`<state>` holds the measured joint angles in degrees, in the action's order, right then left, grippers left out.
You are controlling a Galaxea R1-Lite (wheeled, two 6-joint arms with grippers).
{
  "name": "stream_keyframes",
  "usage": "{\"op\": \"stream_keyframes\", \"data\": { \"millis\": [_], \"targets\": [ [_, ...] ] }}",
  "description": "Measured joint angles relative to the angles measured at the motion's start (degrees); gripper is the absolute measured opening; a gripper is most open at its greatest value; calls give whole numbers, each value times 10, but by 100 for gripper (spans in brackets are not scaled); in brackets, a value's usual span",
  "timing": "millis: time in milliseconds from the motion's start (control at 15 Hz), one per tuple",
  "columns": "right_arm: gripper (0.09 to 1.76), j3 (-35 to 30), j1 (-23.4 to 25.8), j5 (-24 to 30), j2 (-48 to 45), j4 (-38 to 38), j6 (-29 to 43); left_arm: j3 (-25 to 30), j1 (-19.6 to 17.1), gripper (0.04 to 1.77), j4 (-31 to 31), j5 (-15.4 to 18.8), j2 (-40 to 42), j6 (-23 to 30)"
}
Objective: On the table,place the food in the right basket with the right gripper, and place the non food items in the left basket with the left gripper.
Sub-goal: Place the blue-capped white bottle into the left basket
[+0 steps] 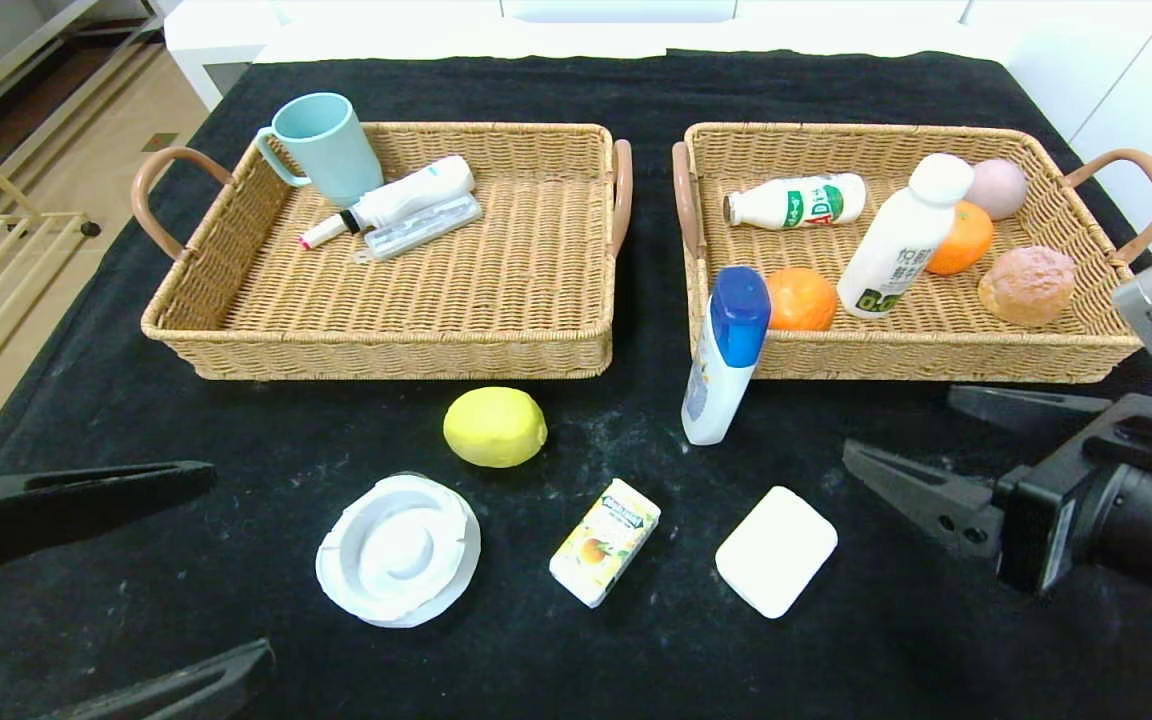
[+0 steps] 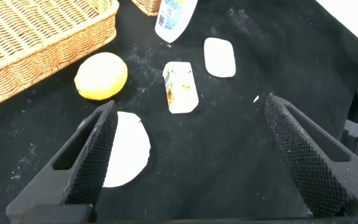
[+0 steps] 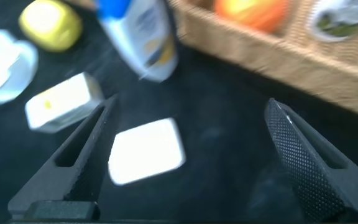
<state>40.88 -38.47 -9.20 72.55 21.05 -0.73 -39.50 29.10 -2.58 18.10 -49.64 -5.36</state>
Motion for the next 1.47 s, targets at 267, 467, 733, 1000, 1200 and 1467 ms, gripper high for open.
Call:
{"op": "stream_keyframes", "data": {
  "millis": [267, 467, 733, 1000, 1200, 1467],
  "targets": [
    [170, -1, -55, -14, 23, 11, -3, 1, -1, 172, -1, -1, -2, 0],
    [170, 21, -89, -50, 67, 38, -1, 2, -2, 172, -5, -1, -2, 1],
    [170, 59, -115, -101, 131, 77, 3, 2, -3, 172, -7, -2, -1, 1],
    [170, 92, -119, -125, 178, 115, 7, 3, -4, 172, -7, -5, -3, 0],
    [170, 122, -113, -149, 207, 122, 21, 3, -4, 172, -8, -5, -4, 1],
    [170, 140, -89, -151, 232, 154, 26, 4, -4, 172, -8, -5, -4, 1]
  ]
}}
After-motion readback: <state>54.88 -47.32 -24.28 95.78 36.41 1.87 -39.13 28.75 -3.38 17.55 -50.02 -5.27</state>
